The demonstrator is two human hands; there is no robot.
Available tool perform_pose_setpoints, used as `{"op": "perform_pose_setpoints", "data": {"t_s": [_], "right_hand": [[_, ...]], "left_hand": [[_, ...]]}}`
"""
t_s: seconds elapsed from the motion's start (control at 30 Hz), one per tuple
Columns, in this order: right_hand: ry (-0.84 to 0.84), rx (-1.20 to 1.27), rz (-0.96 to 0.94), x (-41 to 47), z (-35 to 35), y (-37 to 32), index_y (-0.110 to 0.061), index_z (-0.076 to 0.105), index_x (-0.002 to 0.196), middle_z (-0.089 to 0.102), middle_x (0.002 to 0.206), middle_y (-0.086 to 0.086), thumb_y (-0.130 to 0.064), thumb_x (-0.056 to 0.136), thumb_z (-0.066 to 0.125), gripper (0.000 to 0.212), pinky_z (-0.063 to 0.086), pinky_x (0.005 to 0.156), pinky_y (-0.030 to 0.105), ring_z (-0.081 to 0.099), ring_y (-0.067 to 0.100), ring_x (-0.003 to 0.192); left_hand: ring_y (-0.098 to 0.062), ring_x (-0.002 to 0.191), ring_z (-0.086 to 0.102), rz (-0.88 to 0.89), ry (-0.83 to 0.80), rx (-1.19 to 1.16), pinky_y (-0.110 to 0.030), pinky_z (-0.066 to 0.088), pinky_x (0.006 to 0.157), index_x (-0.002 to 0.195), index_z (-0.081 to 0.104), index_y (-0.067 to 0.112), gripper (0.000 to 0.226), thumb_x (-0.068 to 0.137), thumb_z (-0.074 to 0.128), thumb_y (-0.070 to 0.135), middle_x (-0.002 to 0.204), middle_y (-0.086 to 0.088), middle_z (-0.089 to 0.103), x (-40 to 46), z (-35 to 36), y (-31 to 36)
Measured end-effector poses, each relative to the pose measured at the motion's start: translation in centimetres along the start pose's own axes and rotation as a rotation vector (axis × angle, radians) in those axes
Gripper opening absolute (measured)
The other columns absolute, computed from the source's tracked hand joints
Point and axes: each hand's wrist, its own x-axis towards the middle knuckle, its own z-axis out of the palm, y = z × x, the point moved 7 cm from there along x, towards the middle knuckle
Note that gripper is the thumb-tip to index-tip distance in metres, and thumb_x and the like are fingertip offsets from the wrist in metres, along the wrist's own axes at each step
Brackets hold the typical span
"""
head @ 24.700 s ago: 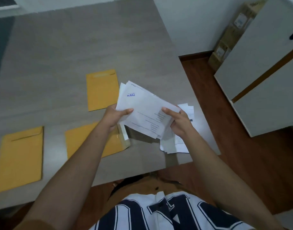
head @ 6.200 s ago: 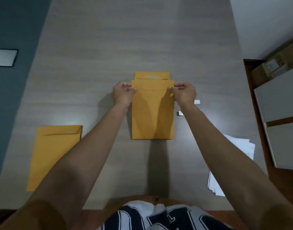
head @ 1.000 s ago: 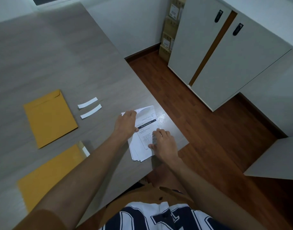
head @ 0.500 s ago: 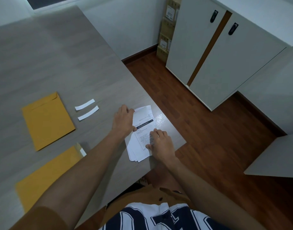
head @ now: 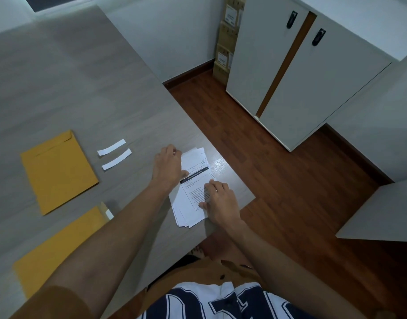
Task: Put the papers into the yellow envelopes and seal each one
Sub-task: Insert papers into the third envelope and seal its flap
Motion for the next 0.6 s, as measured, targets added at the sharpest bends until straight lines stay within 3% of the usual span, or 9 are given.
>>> {"op": "perform_pose_setpoints", "data": {"t_s": [0.3,0.5,0.6], "right_hand": [[0.008,-0.008,-0.005,0.1,0.2,0.1,-0.01,0.053,0.131,0.052,0.14,0.009,-0.039,0.082,0.073,0.06,0.045,0.097,0.041,0.049,0.028,0.126],[0.037,-0.014,-0.006,0.0,0.2,0.1,-0.011,0.054,0.129,0.055,0.137,0.009,-0.039,0.082,0.073,0.058,0.047,0.095,0.041,0.051,0.027,0.123],[0.039,-0.006,-0.008,-0.1,0.2,0.0,-0.011,0.053,0.132,0.053,0.139,0.008,-0.039,0.084,0.072,0.059,0.045,0.098,0.04,0.05,0.027,0.125]], "left_hand": [[-0.025,0.11,0.055,-0.083,-0.081,-0.206,-0.036,0.046,0.09,0.127,0.049,0.012,0.061,0.079,0.08,0.034,0.124,-0.009,0.056,0.0,0.4,-0.2],[-0.022,0.105,0.053,-0.057,0.016,-0.155,-0.031,0.045,0.088,0.126,0.05,0.013,0.058,0.08,0.079,0.033,0.12,-0.008,0.053,-0.7,0.1,0.4],[-0.023,0.107,0.055,-0.093,-0.002,-0.24,-0.034,0.049,0.091,0.125,0.05,0.013,0.057,0.079,0.08,0.029,0.12,-0.009,0.052,-1.1,0.5,0.2]]}}
